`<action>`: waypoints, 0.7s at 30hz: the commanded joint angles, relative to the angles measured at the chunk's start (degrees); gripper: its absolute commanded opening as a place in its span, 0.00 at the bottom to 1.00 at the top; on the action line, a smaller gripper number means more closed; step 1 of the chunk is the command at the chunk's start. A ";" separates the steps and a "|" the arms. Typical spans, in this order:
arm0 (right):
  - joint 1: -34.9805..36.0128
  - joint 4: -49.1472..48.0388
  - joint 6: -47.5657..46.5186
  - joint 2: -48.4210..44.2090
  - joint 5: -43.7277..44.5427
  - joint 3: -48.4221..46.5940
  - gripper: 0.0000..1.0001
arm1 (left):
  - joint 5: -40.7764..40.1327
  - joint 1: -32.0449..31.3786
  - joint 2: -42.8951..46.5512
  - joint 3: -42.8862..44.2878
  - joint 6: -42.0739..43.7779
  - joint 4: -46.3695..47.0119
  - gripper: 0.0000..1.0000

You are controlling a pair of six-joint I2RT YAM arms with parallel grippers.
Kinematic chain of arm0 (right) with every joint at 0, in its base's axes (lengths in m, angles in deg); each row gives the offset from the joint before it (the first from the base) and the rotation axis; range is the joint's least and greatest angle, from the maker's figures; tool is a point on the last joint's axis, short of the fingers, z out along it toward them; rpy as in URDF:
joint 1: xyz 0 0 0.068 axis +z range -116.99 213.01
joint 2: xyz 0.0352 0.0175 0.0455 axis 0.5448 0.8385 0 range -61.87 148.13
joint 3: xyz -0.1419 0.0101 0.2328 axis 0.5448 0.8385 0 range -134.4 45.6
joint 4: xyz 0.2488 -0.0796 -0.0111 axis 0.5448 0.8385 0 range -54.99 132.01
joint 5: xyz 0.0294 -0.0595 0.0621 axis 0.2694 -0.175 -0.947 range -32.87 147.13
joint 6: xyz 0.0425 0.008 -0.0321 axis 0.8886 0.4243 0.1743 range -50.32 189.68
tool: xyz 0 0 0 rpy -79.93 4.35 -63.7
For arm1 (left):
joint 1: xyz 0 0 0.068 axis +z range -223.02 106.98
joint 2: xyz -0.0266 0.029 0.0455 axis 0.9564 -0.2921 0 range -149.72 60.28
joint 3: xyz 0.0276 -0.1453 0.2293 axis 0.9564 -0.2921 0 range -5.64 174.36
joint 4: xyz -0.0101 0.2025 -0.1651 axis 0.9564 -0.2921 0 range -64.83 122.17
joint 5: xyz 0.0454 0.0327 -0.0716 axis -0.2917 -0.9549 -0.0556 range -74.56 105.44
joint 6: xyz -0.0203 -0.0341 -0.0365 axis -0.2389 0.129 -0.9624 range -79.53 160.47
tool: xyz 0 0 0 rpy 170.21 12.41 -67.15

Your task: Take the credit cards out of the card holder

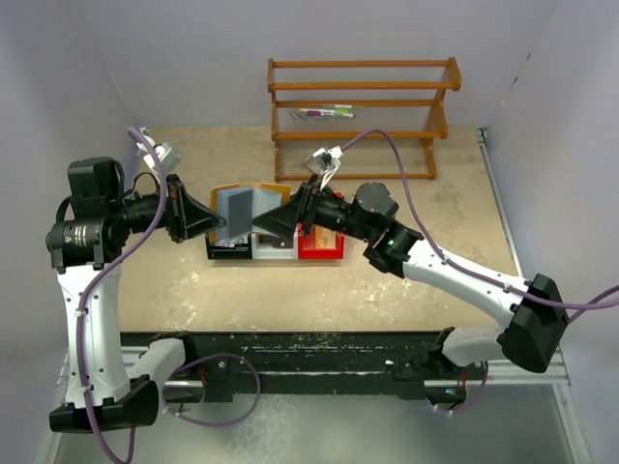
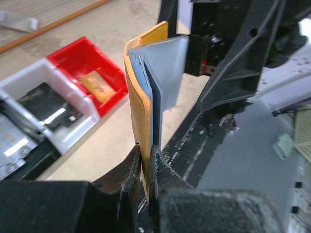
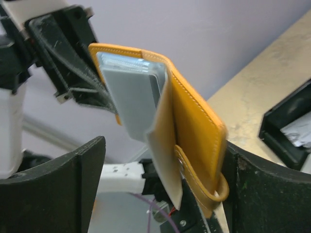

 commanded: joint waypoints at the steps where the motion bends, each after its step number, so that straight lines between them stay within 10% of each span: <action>1: 1.27 6.84 -5.88 -0.62 12.06 -4.13 0.92 | -9.66 -0.30 1.08 -0.30 -0.13 3.78 0.00; 21: 7.23 9.52 -12.69 1.76 21.18 -8.44 0.99 | -14.10 -0.28 2.40 -0.08 1.47 3.76 0.00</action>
